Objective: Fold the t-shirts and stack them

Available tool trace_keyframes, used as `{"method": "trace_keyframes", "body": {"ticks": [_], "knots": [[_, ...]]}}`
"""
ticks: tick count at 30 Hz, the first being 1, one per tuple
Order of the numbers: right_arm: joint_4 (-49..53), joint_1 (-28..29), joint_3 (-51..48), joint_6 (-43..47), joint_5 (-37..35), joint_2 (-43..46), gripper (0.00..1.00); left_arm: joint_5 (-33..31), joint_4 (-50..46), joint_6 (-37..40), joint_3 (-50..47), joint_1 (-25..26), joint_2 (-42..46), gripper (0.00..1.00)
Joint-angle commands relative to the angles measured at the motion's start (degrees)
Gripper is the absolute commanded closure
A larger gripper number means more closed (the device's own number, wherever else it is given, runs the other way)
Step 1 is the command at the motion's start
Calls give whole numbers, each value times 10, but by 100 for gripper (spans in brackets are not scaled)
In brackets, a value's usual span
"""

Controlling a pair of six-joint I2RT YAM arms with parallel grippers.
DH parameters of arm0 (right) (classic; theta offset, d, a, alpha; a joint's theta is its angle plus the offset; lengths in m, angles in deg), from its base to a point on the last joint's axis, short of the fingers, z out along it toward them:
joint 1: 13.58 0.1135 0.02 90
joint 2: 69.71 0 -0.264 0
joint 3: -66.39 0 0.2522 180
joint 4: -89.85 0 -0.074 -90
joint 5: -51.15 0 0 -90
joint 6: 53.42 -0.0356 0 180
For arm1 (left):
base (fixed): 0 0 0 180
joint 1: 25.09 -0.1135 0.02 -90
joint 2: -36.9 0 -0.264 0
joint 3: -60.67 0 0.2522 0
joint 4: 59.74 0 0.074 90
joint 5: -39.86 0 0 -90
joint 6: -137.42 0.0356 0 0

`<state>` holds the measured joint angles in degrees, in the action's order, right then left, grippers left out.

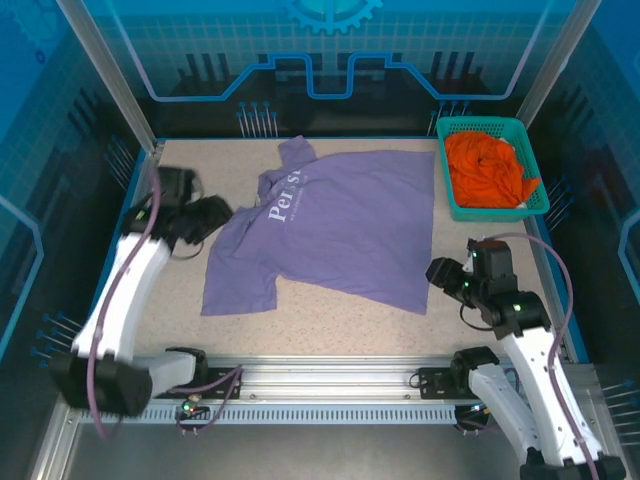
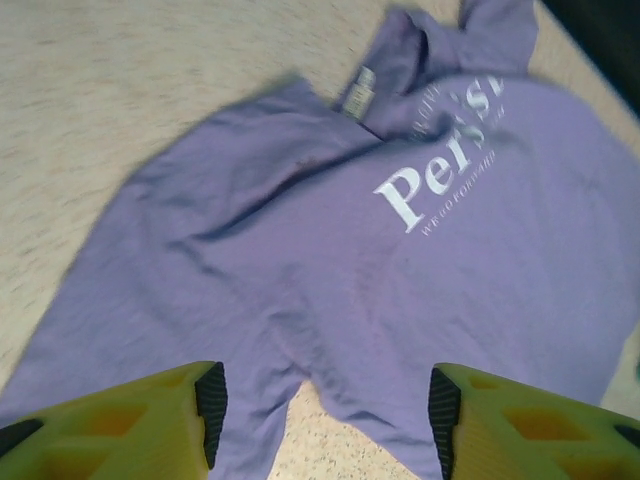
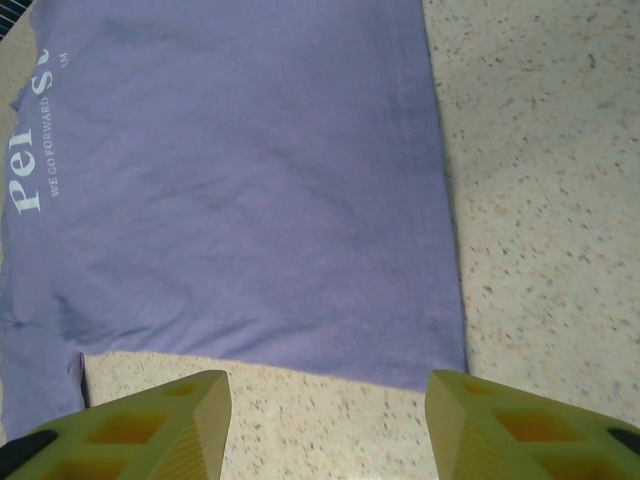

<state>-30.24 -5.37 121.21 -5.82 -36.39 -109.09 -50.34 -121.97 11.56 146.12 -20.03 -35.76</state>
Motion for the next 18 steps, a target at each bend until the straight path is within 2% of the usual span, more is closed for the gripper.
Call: {"method": "trace_keyframes", "body": {"ticks": [1,3,5,7,13,16,18], "knots": [[-86,30,22,6,35,-111,53,-24,-7,51,95,51,-125,43],[-101,71,45,25,37,-199,59,-5,-3,33,154,50,-209,44],[-113,119,70,42,24,-279,62,-12,-5,20,229,50,-303,44],[-130,148,86,53,20,-331,64,2,-20,11,313,44,-393,44],[-168,167,111,45,36,-431,61,14,-114,9,639,22,-649,43],[-183,179,116,40,53,-463,61,28,-125,-11,741,4,-727,44],[-176,187,122,38,44,-481,60,35,-109,-22,756,-7,-751,46]]}}
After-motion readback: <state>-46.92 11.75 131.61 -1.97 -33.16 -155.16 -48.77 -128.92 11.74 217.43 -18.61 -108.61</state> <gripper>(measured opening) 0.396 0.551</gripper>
